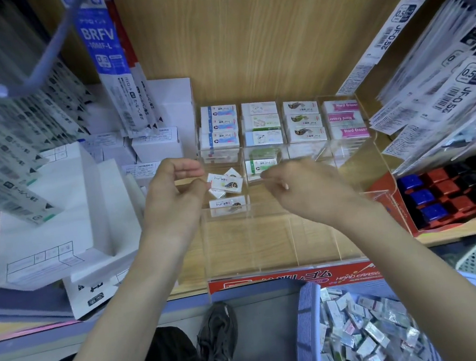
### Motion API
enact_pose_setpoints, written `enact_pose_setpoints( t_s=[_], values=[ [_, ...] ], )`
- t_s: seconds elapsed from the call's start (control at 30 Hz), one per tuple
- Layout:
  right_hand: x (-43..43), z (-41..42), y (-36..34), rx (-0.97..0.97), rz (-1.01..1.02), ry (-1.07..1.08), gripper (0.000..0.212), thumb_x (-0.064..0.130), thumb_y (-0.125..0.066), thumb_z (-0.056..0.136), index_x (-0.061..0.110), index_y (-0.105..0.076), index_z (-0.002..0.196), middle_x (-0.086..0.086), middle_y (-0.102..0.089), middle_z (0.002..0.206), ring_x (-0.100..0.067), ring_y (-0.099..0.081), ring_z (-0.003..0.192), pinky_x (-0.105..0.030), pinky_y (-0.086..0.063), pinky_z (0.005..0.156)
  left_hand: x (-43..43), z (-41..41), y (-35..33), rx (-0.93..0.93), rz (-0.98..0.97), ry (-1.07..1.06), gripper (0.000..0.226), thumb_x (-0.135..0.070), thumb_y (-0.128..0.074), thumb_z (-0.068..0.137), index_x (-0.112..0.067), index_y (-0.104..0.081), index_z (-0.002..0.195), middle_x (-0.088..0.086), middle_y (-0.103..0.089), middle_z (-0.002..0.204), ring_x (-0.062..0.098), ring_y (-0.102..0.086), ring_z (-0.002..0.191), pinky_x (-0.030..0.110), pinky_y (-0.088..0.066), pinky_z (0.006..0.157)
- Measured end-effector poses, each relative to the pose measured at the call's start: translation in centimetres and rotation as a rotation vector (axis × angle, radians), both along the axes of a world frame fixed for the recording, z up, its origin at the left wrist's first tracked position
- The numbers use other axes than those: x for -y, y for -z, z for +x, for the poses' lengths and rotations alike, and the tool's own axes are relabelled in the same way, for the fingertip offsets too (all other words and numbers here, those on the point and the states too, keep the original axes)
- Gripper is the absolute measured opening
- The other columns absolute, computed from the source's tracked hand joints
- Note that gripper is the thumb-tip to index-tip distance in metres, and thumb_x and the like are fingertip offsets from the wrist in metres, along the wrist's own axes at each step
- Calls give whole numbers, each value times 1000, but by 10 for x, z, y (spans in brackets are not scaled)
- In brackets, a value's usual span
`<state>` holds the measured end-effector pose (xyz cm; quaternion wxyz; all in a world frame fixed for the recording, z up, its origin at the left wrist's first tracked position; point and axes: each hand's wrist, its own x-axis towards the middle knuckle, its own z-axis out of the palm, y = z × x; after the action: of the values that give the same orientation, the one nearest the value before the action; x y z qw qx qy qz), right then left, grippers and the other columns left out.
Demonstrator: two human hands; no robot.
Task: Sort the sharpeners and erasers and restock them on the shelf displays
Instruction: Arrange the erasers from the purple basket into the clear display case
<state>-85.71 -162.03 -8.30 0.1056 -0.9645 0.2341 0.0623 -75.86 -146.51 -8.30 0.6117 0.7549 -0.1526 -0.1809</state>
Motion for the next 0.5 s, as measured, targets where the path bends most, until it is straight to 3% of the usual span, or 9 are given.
enact_pose_setpoints(
  t_s=[0.07,0.13,0.23,0.37,0.5],
  values=[
    [-3,4,-7,170,-79,-22,21,26,-47,94,26,-63,109,0,-66,106,-25,-55,106,-33,-46,72,-2,1,-1,27,6,4,31,3,-53,87,-28,-53,84,-10,-61,92,12,-63,83,17,-48,74],
    [-8,19,-8,253,-107,-120,19,29,-51,94,25,-61,109,3,-65,108,-21,-48,109,-31,-40,69,-5,2,-3,58,16,5,31,3,-55,86,-27,-53,84,-11,-60,91,10,-62,81,12,-47,73],
    [-19,45,10,131,-128,-280,26,36,-60,88,19,-60,108,2,-63,110,-19,-41,115,-31,-38,71,-9,5,-6,48,-20,2,29,6,-53,85,-23,-54,86,-8,-62,91,3,-62,74,5,-44,63],
    [-21,67,21,-61,-353,-341,43,51,-57,85,19,-61,113,1,-62,113,-18,-35,122,-31,-35,70,-10,7,-8,24,-49,-3,31,7,-48,88,-23,-54,85,-3,-63,93,-7,-62,63,4,-41,58],
    [-24,70,12,-171,-401,-419,31,43,-55,90,17,-62,105,0,-62,108,-22,-34,121,-31,-30,82,-9,6,-8,23,-44,23,30,7,-48,88,-22,-54,85,-1,-64,91,-8,-60,61,4,-41,58]
  ],
)
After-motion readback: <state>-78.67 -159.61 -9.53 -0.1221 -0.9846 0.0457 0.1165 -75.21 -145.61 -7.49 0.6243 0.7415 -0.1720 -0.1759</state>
